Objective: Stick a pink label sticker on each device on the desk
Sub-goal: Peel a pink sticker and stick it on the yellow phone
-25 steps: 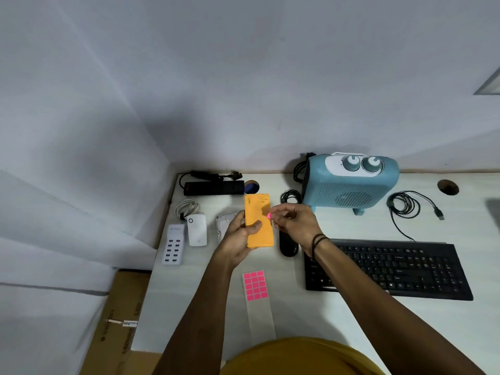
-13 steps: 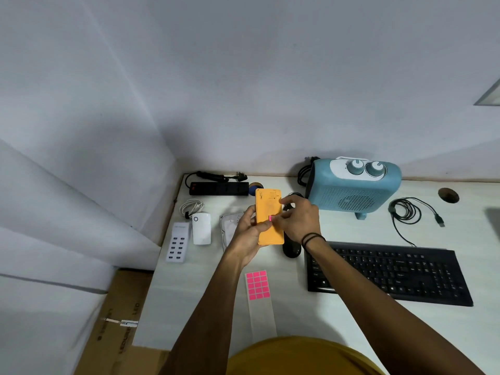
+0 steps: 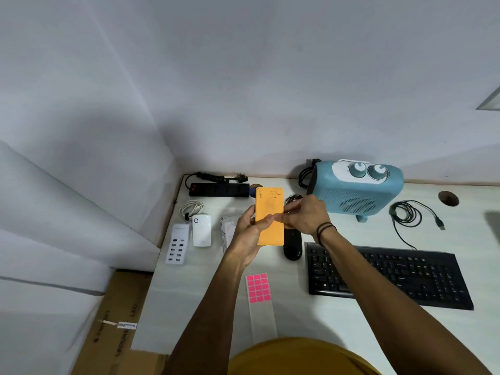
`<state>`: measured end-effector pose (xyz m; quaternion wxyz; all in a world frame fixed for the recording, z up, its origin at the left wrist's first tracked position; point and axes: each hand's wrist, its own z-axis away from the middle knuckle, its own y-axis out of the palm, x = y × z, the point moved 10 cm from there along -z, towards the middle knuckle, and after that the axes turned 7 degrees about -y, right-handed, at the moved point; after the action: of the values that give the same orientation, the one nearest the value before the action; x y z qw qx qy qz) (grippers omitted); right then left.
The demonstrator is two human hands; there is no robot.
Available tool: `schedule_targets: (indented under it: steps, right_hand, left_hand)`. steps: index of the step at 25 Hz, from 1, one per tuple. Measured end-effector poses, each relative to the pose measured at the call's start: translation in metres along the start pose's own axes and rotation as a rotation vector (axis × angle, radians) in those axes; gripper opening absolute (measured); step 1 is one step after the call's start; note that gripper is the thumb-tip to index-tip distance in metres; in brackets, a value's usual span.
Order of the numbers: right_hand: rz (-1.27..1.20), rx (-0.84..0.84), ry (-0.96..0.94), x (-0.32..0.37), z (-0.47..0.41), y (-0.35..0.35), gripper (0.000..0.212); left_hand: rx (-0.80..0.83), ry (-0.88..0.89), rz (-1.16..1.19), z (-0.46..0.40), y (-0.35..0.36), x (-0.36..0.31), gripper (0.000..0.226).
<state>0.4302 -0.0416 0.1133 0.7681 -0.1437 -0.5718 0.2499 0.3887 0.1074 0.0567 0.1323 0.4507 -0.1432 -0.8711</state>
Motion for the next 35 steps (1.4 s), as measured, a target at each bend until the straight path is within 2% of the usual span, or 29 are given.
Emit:
schedule_targets:
  steps: [5,7,9,11,13,15,17,18,19,21,23,24,25,28,32,35]
  right_hand:
    - [-0.030,0.013,-0.030,-0.003,0.000,0.008,0.014]
    - [0.023,0.019,-0.107,0.003,-0.003,0.012,0.020]
    - [0.186,0.050,-0.242,0.019,-0.005,0.022,0.018]
    - [0.323,0.063,-0.376,0.034,-0.002,0.034,0.013]
    - [0.452,0.061,-0.503,0.037,0.004,0.047,0.019]
    - [0.562,0.018,-0.622,0.028,0.010,0.057,0.025]
    - [0.546,-0.103,-0.712,0.016,0.010,0.050,0.026]
    - [0.504,-0.147,-0.693,0.007,0.005,0.044,0.027]
    - [0.426,-0.189,-0.595,-0.007,-0.003,0.037,0.029]
    - [0.145,-0.268,-0.182,-0.054,-0.019,0.022,0.030]
    - [-0.340,-0.131,0.283,-0.110,-0.024,0.053,0.030]
    - [-0.527,-0.061,0.390,-0.125,-0.025,0.074,0.030]
    - [-0.565,-0.040,0.436,-0.135,-0.025,0.084,0.030]
    - [-0.412,-0.063,0.493,-0.152,-0.033,0.091,0.040]
    - [-0.056,-0.038,0.430,-0.143,-0.048,0.087,0.034]
    - [0.035,-0.012,0.398,-0.139,-0.059,0.092,0.037]
  left_hand:
    - [-0.047,-0.088,-0.127,-0.010,-0.011,0.008,0.037]
    - [-0.108,-0.125,-0.182,-0.013,-0.015,0.011,0.052]
    - [-0.119,-0.143,-0.041,-0.017,-0.012,0.017,0.075]
    - [-0.088,-0.200,0.252,-0.022,-0.012,0.025,0.085]
    - [-0.079,-0.254,0.461,-0.025,-0.015,0.026,0.074]
    - [-0.075,-0.261,0.479,-0.030,-0.017,0.020,0.047]
    - [-0.099,-0.250,0.424,-0.035,-0.020,0.016,0.026]
    - [-0.126,-0.246,0.400,-0.037,-0.023,0.018,0.028]
    - [-0.153,-0.243,0.386,-0.041,-0.025,0.022,0.033]
    - [-0.192,-0.219,0.375,-0.050,-0.032,0.036,0.040]
    - [-0.213,-0.222,0.360,-0.060,-0.037,0.055,0.044]
    - [-0.215,-0.249,0.333,-0.065,-0.039,0.067,0.045]
    - [-0.212,-0.274,0.288,-0.067,-0.041,0.077,0.046]
    - [-0.235,-0.314,0.032,-0.075,-0.052,0.099,0.047]
    - [-0.362,-0.319,-0.439,-0.089,-0.073,0.101,0.057]
    - [-0.416,-0.315,-0.658,-0.097,-0.079,0.092,0.055]
